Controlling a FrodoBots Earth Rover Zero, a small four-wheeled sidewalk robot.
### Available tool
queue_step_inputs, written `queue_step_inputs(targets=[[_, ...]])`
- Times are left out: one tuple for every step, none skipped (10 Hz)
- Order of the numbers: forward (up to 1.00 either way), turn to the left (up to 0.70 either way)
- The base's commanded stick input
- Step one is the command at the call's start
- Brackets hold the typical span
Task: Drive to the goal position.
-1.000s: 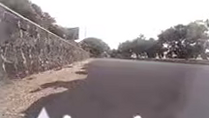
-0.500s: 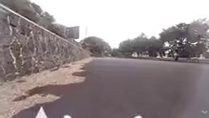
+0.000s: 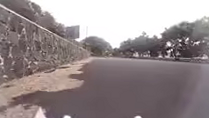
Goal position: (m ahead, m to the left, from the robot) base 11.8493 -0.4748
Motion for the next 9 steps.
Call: queue_step_inputs(targets=[[0.70,0.00],[0.70,0.00],[0.70,0.00],[0.70,0.00],[0.70,0.00],[0.70,0.00],[0.70,0.00],[0.70,0.00],[0.70,0.00]])
